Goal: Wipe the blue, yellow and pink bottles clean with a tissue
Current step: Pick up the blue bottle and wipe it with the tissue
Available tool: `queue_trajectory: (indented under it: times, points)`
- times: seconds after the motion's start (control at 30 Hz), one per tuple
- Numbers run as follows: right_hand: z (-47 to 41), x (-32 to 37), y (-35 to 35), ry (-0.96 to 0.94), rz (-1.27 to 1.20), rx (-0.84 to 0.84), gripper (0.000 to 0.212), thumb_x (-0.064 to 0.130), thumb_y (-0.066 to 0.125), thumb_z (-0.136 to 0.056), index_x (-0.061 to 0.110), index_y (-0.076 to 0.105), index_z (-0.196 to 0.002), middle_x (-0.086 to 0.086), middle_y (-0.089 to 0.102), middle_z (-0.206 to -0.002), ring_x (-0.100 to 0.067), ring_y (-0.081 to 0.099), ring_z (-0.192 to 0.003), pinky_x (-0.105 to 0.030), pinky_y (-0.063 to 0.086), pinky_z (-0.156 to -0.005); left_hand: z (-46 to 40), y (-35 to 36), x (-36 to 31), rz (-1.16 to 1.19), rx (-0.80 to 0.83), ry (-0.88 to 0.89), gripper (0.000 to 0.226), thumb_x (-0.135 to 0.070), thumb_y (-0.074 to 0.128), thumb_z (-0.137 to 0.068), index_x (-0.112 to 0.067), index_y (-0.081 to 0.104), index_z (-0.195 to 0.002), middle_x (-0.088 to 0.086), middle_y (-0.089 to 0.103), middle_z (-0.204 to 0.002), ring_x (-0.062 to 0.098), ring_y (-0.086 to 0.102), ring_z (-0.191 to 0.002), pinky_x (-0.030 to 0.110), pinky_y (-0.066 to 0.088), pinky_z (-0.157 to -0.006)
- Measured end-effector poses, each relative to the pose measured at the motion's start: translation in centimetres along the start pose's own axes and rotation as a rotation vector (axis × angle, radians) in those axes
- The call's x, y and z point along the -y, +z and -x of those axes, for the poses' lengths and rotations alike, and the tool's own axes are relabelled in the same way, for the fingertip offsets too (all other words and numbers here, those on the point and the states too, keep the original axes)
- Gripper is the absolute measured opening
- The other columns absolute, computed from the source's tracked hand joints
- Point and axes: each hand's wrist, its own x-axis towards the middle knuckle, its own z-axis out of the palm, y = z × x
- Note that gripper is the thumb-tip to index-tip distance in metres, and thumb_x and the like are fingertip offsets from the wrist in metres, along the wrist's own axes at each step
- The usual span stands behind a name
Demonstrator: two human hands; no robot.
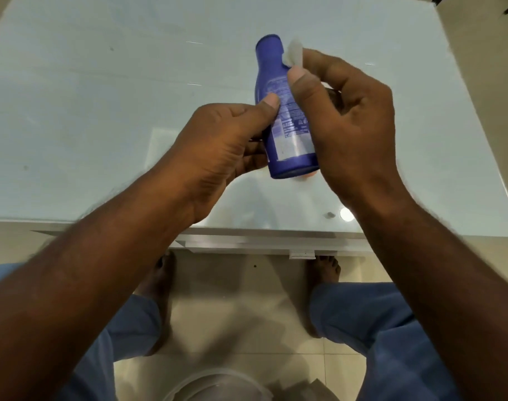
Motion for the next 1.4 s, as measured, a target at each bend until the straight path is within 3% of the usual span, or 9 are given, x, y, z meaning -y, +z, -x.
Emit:
queue_trajectory:
  times: [0.17, 0.3, 0.4, 0.6, 0.8, 0.97, 1.2, 1.3, 1.4]
  points:
    - [-0.1, -0.2, -0.2, -0.028, 0.102, 0.011, 0.02, 0.024, 0.066, -0.109, 0.012, 0.079, -0.101, 0.001, 0.08, -0.09, -0.014, 0.079, -0.084, -0.027, 0.065, -0.074, -0.4, -0.8, -0.8, 0.208, -0.127, 0.05, 0.026, -0.032, 0.06, -0.104, -0.011, 0.069, -0.115, 0.003, 0.079, -0.097, 0.017, 0.078, -0.089, 0.027, 0.06, -0.079]
    - [0.0, -0.3, 0.0, -0.061, 0.078, -0.027, 0.024, 0.02, 0.064, -0.109, 0.005, 0.077, -0.123, 0.0, 0.08, -0.107, -0.013, 0.078, -0.093, -0.029, 0.066, -0.082, -0.4, -1.1, -0.5, -0.077, -0.012, 0.106, 0.029, -0.034, 0.058, -0.105, -0.01, 0.074, -0.109, 0.01, 0.08, -0.103, 0.027, 0.078, -0.096, 0.04, 0.063, -0.09]
    - [-0.1, -0.1, -0.1, -0.063, 0.017, -0.014, 0.033, 0.02, 0.064, -0.109, 0.005, 0.069, -0.138, 0.0, 0.077, -0.121, -0.013, 0.079, -0.105, -0.023, 0.065, -0.086, -0.1, -0.5, 0.4, -0.249, 0.067, 0.122, 0.033, -0.037, 0.057, -0.104, -0.011, 0.073, -0.116, 0.006, 0.08, -0.106, 0.026, 0.077, -0.099, 0.036, 0.064, -0.088]
    - [0.0, -0.5, -0.1, -0.072, 0.105, 0.011, 0.023, 0.026, 0.067, -0.108, 0.007, 0.079, -0.11, -0.002, 0.078, -0.094, -0.017, 0.077, -0.087, -0.029, 0.065, -0.075, -0.8, -1.4, -0.7, 0.044, -0.093, 0.122, 0.026, -0.033, 0.056, -0.106, -0.014, 0.072, -0.112, 0.005, 0.08, -0.105, 0.021, 0.078, -0.099, 0.035, 0.062, -0.092]
    - [-0.1, -0.7, -0.1, -0.113, 0.081, 0.001, 0.041, 0.024, 0.068, -0.106, 0.004, 0.068, -0.142, -0.004, 0.077, -0.129, -0.017, 0.078, -0.113, -0.031, 0.067, -0.094, -0.3, -0.8, 0.2, -0.319, 0.053, 0.147, 0.032, -0.038, 0.054, -0.105, -0.014, 0.074, -0.113, -0.001, 0.079, -0.097, 0.016, 0.076, -0.091, 0.027, 0.061, -0.081]
    - [0.1, -0.6, -0.1, -0.148, 0.096, 0.036, 0.021, 0.019, 0.071, -0.105, 0.006, 0.082, -0.118, -0.002, 0.083, -0.109, -0.016, 0.081, -0.099, -0.033, 0.068, -0.086, -0.8, -1.2, -0.8, 0.05, -0.18, 0.043, 0.024, -0.035, 0.058, -0.105, -0.015, 0.071, -0.11, 0.0, 0.082, -0.093, 0.016, 0.08, -0.09, 0.031, 0.063, -0.084]
    - [0.4, -0.7, 0.3, -0.203, 0.137, 0.03, 0.034, 0.019, 0.07, -0.104, 0.005, 0.072, -0.135, -0.004, 0.074, -0.132, -0.013, 0.073, -0.122, -0.021, 0.06, -0.102, -0.7, -0.9, 0.0, -0.195, -0.083, 0.097, 0.03, -0.042, 0.058, -0.104, -0.018, 0.076, -0.103, -0.004, 0.079, -0.086, 0.012, 0.076, -0.083, 0.029, 0.058, -0.081]
    - [0.4, -0.6, 0.4, -0.216, 0.112, 0.041, 0.024, 0.016, 0.068, -0.106, 0.006, 0.079, -0.125, -0.004, 0.079, -0.124, -0.013, 0.075, -0.119, -0.018, 0.06, -0.097, -0.7, -0.9, -0.9, 0.01, -0.179, 0.053, 0.023, -0.037, 0.06, -0.104, -0.018, 0.073, -0.102, -0.005, 0.08, -0.082, 0.013, 0.079, -0.084, 0.027, 0.062, -0.078]
    - [0.4, -0.6, 0.3, -0.223, 0.132, 0.027, 0.025, 0.02, 0.068, -0.105, 0.006, 0.08, -0.121, -0.003, 0.08, -0.121, -0.013, 0.076, -0.115, -0.017, 0.06, -0.095, -0.8, -1.1, -0.7, -0.156, -0.192, 0.086, 0.027, -0.041, 0.056, -0.105, -0.022, 0.074, -0.1, -0.004, 0.081, -0.088, 0.013, 0.079, -0.087, 0.031, 0.063, -0.084]
